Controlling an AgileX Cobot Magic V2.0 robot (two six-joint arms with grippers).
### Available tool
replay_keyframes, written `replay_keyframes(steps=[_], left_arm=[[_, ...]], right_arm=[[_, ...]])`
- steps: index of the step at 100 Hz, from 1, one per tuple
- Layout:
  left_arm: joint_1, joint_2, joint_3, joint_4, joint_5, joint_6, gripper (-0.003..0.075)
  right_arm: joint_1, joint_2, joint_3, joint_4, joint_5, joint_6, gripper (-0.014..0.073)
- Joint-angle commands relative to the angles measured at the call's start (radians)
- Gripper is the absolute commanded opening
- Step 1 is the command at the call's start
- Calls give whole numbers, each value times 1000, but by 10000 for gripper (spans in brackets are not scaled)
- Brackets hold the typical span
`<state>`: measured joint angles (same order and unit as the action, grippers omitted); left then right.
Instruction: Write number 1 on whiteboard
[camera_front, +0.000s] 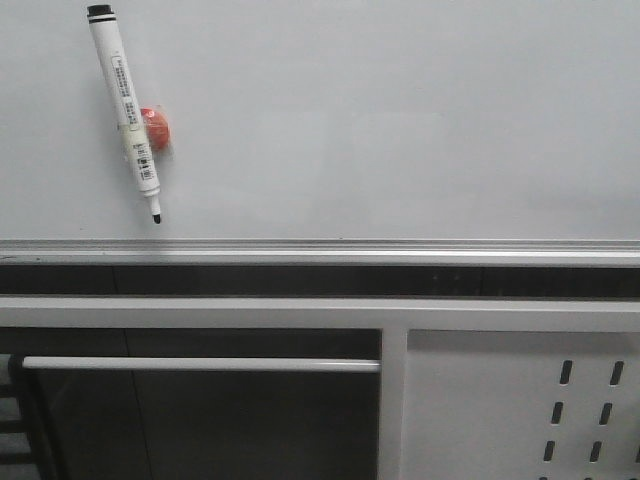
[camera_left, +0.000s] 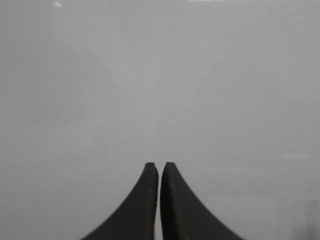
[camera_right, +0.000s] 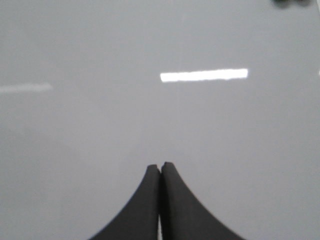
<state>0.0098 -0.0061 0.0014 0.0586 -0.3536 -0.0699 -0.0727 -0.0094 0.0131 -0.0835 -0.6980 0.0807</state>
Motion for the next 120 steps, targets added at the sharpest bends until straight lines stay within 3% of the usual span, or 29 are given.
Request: replay_keyframes(steps=[1,11,19,37,49,60,71,81,97,120], left_arm=[[-1,-26,-56,-5,-23,-25,-18],[-1,-20,-151,25,135,-25,-18],[-1,-8,-201,45,168,-23,-18],[-1,17,-289,68,148,-23,-18],[-1,55,-352,217,158,-23,-18],[-1,124,-414,208,156,-111,-18],[-11,226,-479,222,156,-309,-18],[-56,332,-528,293,154,-344,-18],[-217,500,-589,329,152,-387,-18],[-456,702,-602,527,84,-378,-18]], right_arm=[[-8,-18,27,-3,-164,68,-79],[-8,-18,27,-27,-175,271,-79],[-8,-18,27,-40,-107,365,-78],[-8,-18,16,-39,321,389,-78],[-3,-5,-58,-25,680,461,-66],[29,38,-146,-14,805,449,-66],[70,118,-275,-37,937,300,-66],[98,209,-409,-37,1109,202,-66],[136,352,-605,-27,1296,156,-67],[166,444,-724,-8,1304,137,-67]])
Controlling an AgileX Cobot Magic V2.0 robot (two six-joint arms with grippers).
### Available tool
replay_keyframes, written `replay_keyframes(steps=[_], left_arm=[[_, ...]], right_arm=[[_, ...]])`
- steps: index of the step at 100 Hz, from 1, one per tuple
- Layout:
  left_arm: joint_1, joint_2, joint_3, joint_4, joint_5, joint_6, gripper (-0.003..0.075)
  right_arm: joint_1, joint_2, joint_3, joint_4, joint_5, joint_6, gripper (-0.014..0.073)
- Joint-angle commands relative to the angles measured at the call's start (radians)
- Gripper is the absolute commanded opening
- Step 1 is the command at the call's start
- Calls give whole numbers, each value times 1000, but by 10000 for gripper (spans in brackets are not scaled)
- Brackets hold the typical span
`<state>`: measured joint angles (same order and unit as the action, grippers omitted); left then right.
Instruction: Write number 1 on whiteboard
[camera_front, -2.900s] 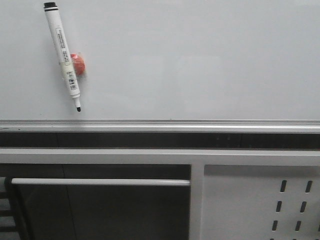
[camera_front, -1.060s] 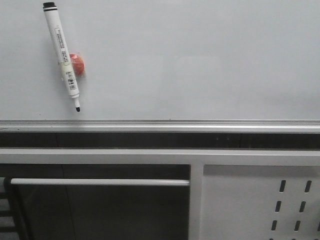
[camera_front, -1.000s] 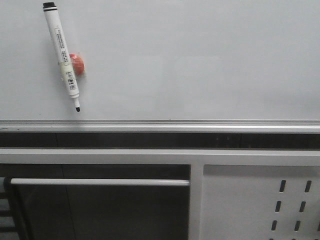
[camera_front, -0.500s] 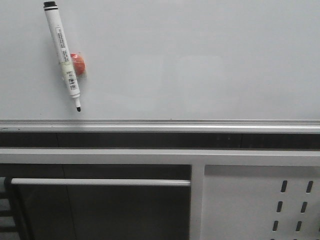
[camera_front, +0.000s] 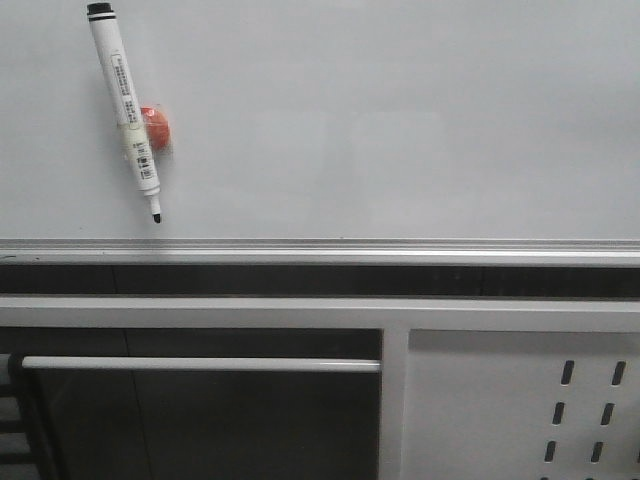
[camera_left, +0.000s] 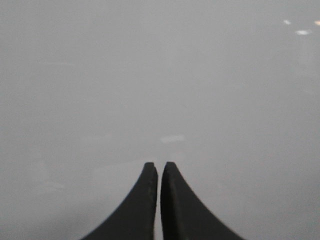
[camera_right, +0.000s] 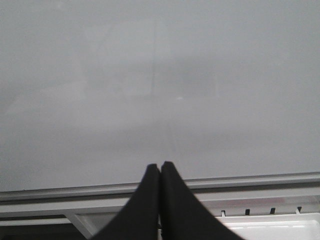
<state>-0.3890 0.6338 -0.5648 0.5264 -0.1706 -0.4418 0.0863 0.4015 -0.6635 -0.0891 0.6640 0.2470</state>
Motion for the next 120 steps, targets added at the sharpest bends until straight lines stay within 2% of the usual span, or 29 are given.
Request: replay_keyframes(steps=[1,26,43,51,55,73,84,94,120], left_arm=[[-60,67,-36,58,-99,-6,-18],[-70,204,-20,48,-92,-6,-17],[-70,264,56,-3,-173,-6,-1],[-70,284,105,-3,-258,-6,58],[-70,289,125,-3,-283,-6,112],[-70,307,154,-45,-291,-6,395],[-70,330,154,-60,-291,-6,502],[-70,373,154,-120,-291,-6,543],[-70,522,154,-158,-341,-11,544]], right_arm=[[7,33,-47,-3,-60,-31,-67],[7,34,-47,-3,-39,-51,-67],[7,34,-47,-3,-36,-51,-67],[7,34,-47,-3,-31,-51,-67],[7,34,-47,-3,-29,-51,-67],[7,34,-47,-3,-27,-51,-67],[7,34,-47,-3,-27,-51,-67],[7,34,-47,-3,-27,-51,-67],[7,34,-47,-3,-27,-51,-67]])
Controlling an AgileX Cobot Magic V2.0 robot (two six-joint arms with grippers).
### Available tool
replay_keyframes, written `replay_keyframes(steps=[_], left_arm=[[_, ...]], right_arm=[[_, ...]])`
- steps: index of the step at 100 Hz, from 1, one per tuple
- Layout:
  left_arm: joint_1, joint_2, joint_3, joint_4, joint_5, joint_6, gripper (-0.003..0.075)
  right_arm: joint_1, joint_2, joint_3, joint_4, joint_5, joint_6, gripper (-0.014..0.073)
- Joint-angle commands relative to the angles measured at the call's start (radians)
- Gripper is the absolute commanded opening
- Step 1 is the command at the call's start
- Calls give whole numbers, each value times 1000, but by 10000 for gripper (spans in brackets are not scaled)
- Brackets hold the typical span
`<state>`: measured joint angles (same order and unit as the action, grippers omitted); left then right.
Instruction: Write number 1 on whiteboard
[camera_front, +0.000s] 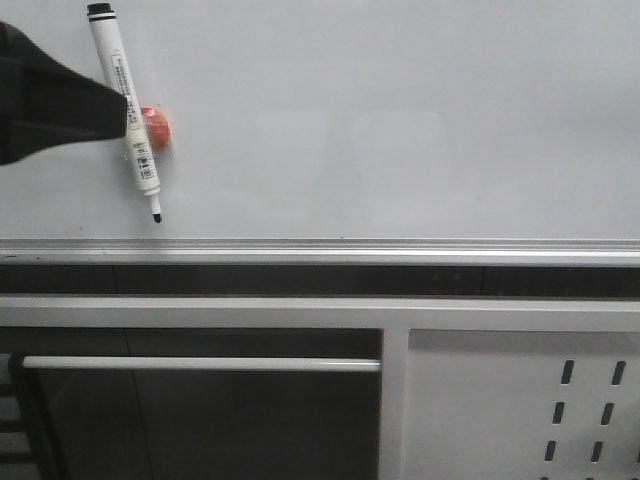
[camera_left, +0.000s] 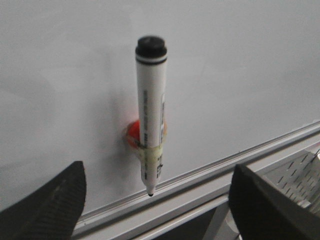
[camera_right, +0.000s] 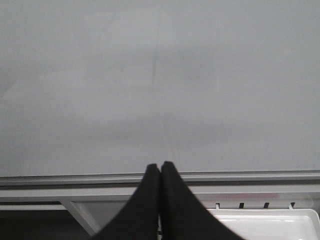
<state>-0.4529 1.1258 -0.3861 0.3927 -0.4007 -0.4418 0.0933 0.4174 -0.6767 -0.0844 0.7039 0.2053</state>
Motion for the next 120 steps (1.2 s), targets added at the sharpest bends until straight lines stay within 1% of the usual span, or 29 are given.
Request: replay_keyframes(steps=[1,10,16,26,33,50,65,76,88,107,120], left_arm=[[-6,34,-25,-27,-111,-11,544],[-6,71,-24,-43,-193,-11,544],[-6,97,-24,-82,-233,-11,544],[-6,141,-24,-144,-255,-11,538],[-6,170,-24,-154,-259,-11,530],[-6,245,-24,-154,-348,-11,487],[-6,278,-24,-154,-426,-11,431],[-6,290,-24,-154,-449,-11,390],[-6,302,-24,-154,-466,-11,365],[-6,329,-24,-152,-514,-11,359],[-6,331,-24,-154,-507,-11,359]], right_arm=[[0,18,-34,-7,-67,-9,-67],[0,18,-34,-7,-67,-9,-67],[0,18,-34,-7,-67,-9,-67],[0,18,-34,-7,-67,-9,-69],[0,18,-34,-7,-67,-9,-71],[0,18,-34,-7,-67,-9,-71],[0,18,-34,-7,-67,-9,-71],[0,18,-34,-7,-67,-9,-71],[0,18,-34,-7,-67,-9,-71],[0,18,-34,-7,-67,-9,-71],[0,18,-34,-5,-67,-9,-71]])
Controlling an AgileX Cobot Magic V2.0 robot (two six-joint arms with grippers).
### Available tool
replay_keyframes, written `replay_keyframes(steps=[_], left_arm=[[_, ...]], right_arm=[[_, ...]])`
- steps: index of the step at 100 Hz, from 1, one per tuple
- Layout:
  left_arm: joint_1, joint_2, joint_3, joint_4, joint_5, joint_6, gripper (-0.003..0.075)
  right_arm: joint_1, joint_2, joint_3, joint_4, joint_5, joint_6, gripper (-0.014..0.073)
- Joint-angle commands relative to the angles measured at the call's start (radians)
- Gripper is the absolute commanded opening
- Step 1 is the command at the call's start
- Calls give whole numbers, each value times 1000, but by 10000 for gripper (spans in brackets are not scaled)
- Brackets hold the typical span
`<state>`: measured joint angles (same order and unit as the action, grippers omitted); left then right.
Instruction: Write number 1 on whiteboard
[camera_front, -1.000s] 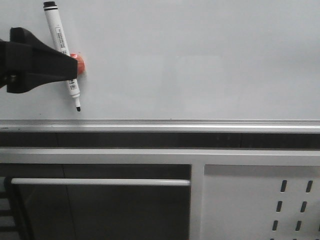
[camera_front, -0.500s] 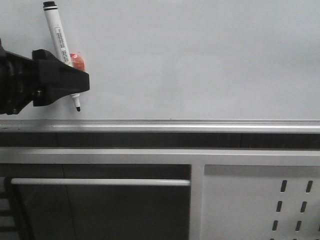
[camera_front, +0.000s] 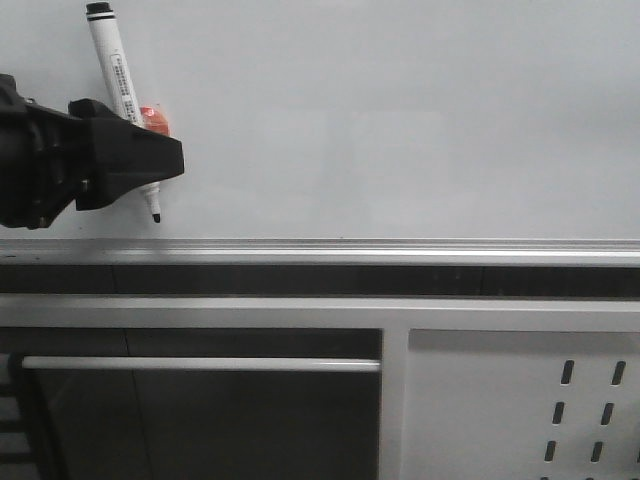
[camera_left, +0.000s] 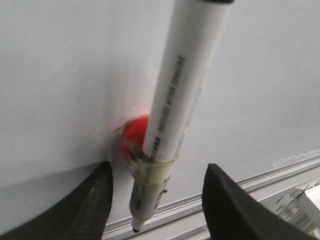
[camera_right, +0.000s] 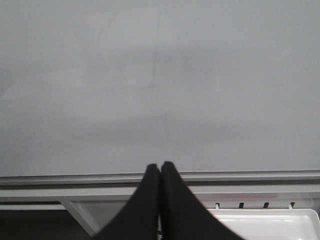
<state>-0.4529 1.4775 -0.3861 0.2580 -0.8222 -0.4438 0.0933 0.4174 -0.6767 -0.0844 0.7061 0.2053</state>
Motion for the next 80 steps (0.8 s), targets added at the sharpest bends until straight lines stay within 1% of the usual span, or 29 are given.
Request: replay_keyframes(steps=[1,20,25,28,30,33,35,36,40,42,54,60,80], left_arm=[[-6,-21,-24,-19,-86,-9,359],[-6,-21,-24,-37,-88,-9,356],[-6,-21,-24,-54,-88,-9,329],[-6,-21,-24,-61,-88,-9,295],[-6,-21,-24,-61,-88,-9,260],[-6,-21,-24,-61,-88,-9,181],[-6,-21,-24,-61,-88,-9,146],[-6,-21,-24,-61,-88,-9,108],[-6,-21,-24,-49,-88,-9,5],[-6,-21,-24,-37,-89,-9,-14],[-9,-21,-24,11,-91,-11,-9],[-9,-23,-24,34,-108,-38,-18],[-9,-23,-24,20,-164,-38,-18]], right_arm=[[0,18,-34,-5,-69,-9,-71],[0,18,-34,10,-69,-9,-71],[0,18,-34,12,-69,-9,-71],[0,18,-34,14,-69,-9,-71],[0,18,-34,14,-69,-9,-71],[0,18,-34,14,-69,-9,-71],[0,18,-34,14,-69,-9,-71],[0,18,-34,14,-69,-9,-71],[0,18,-34,14,-69,-9,-71],[0,18,-34,14,-69,-9,-71],[0,18,-34,14,-69,-9,-71],[0,18,-34,14,-69,-9,-71],[0,18,-34,14,-69,-9,-71]])
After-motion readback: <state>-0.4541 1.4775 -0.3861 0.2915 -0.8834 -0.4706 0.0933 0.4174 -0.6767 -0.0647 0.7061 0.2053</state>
